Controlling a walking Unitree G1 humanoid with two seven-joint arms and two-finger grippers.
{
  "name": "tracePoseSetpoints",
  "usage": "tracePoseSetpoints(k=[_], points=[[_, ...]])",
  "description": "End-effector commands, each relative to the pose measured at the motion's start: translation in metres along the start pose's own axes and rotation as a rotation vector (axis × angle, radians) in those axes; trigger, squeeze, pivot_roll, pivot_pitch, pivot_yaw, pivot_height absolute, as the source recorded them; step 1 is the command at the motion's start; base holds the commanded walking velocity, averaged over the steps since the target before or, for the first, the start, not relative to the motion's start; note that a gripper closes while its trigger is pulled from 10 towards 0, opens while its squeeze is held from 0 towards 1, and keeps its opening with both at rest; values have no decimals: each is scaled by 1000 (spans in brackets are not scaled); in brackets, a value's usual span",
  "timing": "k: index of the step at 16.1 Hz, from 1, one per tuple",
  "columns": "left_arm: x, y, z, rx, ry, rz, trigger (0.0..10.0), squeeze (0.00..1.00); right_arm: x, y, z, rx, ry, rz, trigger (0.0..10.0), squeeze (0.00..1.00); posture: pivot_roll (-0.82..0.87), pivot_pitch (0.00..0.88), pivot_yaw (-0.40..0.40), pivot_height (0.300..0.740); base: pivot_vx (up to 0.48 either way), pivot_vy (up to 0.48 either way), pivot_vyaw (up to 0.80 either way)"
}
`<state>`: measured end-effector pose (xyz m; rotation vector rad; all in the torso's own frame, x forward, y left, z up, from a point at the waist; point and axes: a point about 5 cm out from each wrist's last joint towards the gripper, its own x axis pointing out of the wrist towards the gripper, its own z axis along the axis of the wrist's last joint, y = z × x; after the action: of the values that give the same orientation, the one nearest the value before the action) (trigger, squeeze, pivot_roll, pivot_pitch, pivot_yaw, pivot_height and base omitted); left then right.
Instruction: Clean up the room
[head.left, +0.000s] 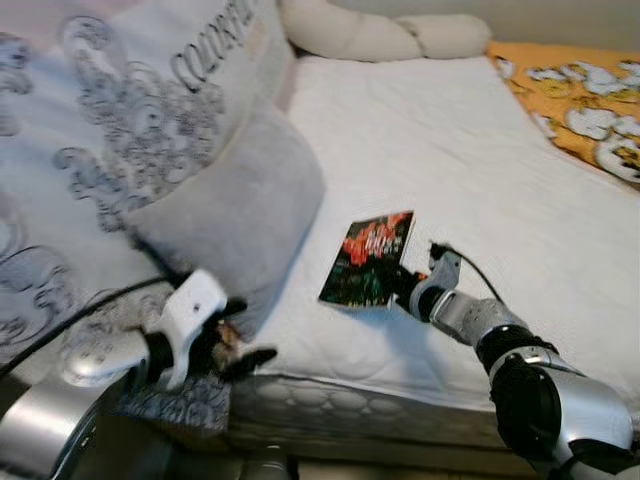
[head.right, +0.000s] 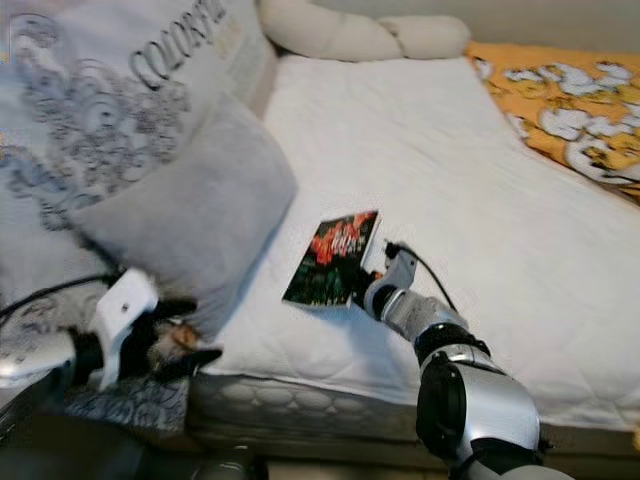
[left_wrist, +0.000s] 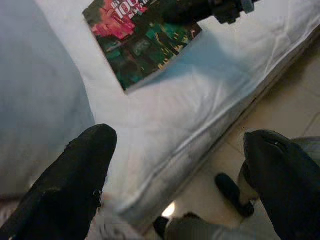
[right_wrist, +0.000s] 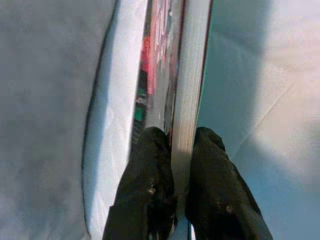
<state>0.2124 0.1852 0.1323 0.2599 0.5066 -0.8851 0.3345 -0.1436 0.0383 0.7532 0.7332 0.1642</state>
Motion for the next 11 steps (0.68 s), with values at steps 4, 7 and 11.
tracePoseSetpoints(k=[4,7,11], points=[[-15,-7,4,-7,4,42,10000,0,2,1,9,-35,-98,-99,10000,1000,449,0,34,740,0,0,0],[-15,-9,4,-20,5,52,10000,0,2,-1,10,-40,-128,-122,10000,1000,441,0,35,740,0,0,0],[-7,-10,1,-31,15,39,10000,0,-4,-8,21,-110,-151,-135,10000,1000,393,0,39,740,0,0,0]])
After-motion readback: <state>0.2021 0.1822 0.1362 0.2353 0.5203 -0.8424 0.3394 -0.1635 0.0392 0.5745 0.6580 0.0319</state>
